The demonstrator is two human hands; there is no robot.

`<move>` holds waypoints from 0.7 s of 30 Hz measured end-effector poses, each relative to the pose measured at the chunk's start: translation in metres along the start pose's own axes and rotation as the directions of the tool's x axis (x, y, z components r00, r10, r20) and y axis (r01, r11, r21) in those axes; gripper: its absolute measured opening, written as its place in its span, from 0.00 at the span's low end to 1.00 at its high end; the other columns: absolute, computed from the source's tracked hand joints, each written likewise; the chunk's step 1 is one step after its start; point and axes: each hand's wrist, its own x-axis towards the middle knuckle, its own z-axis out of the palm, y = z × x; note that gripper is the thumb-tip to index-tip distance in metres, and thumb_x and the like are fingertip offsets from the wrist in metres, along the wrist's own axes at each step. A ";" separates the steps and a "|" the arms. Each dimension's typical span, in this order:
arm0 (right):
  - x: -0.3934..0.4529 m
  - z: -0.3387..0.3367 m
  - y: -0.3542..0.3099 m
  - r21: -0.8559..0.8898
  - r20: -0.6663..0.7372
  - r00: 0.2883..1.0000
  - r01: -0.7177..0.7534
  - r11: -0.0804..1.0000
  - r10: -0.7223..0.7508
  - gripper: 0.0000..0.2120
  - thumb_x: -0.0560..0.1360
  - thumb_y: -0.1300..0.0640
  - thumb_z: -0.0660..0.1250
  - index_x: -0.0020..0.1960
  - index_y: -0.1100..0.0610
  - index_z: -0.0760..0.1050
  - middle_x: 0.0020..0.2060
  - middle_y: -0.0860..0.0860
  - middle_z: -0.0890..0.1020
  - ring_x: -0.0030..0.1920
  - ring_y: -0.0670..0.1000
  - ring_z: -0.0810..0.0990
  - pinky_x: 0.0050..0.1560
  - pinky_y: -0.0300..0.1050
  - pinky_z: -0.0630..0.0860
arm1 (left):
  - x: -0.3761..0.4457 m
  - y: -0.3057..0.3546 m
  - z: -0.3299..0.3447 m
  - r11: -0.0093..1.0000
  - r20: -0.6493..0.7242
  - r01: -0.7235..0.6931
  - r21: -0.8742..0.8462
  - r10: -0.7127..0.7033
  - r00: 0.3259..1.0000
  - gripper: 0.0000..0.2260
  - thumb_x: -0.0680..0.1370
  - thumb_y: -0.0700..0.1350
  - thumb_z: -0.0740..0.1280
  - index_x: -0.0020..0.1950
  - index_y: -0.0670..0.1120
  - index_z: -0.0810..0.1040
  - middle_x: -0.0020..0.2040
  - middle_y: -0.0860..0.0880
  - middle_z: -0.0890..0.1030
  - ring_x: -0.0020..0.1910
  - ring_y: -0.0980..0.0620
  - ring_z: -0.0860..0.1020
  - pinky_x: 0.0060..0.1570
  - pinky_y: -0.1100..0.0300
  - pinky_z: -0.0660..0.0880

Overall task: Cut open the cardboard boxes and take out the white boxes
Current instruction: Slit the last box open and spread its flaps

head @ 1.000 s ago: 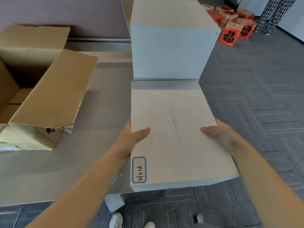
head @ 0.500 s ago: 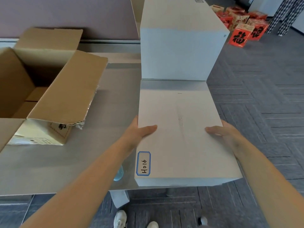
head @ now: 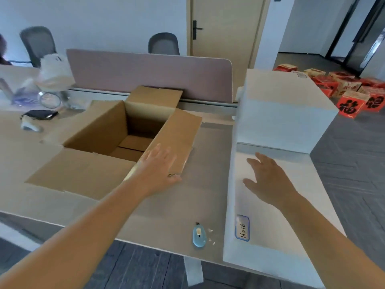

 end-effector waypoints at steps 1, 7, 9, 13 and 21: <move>0.004 -0.002 -0.018 -0.003 -0.001 0.999 0.037 0.999 -0.037 0.28 0.78 0.48 0.57 0.74 0.55 0.52 0.75 0.54 0.50 0.75 0.53 0.51 0.72 0.44 0.50 | -0.008 -0.019 -0.005 0.999 -0.009 0.023 0.026 -0.023 1.000 0.31 0.77 0.59 0.59 0.75 0.47 0.54 0.77 0.49 0.52 0.76 0.46 0.45 0.72 0.51 0.48; 0.024 -0.001 -0.134 -0.020 -0.040 0.976 0.215 0.976 -0.216 0.28 0.77 0.46 0.58 0.73 0.55 0.56 0.73 0.54 0.57 0.73 0.55 0.55 0.72 0.47 0.52 | -0.057 -0.139 -0.015 0.979 0.020 0.187 0.081 -0.190 0.982 0.34 0.76 0.63 0.59 0.76 0.51 0.50 0.77 0.51 0.49 0.76 0.47 0.43 0.73 0.50 0.48; 0.026 0.007 -0.172 -0.004 -0.034 0.969 0.244 0.970 -0.244 0.28 0.77 0.45 0.57 0.73 0.54 0.55 0.74 0.53 0.55 0.74 0.55 0.52 0.73 0.49 0.51 | -0.069 -0.180 -0.011 0.982 0.017 0.179 0.062 -0.180 0.984 0.35 0.74 0.63 0.61 0.76 0.53 0.50 0.76 0.50 0.51 0.75 0.47 0.46 0.73 0.51 0.50; 0.029 0.033 -0.246 0.027 -0.022 0.972 0.234 0.972 -0.233 0.28 0.77 0.42 0.55 0.73 0.52 0.56 0.75 0.50 0.54 0.75 0.53 0.51 0.74 0.49 0.48 | -0.085 -0.247 -0.004 0.989 0.081 0.135 0.060 -0.140 0.987 0.38 0.73 0.64 0.63 0.76 0.51 0.51 0.77 0.50 0.48 0.76 0.46 0.45 0.73 0.51 0.49; 0.017 0.078 -0.316 0.031 0.058 0.993 0.100 0.995 -0.102 0.35 0.74 0.38 0.59 0.74 0.51 0.53 0.75 0.48 0.53 0.75 0.52 0.50 0.74 0.50 0.45 | -0.069 -0.305 0.009 0.996 0.161 -0.067 0.051 0.058 0.985 0.38 0.74 0.62 0.63 0.76 0.50 0.49 0.77 0.50 0.47 0.76 0.46 0.43 0.72 0.51 0.47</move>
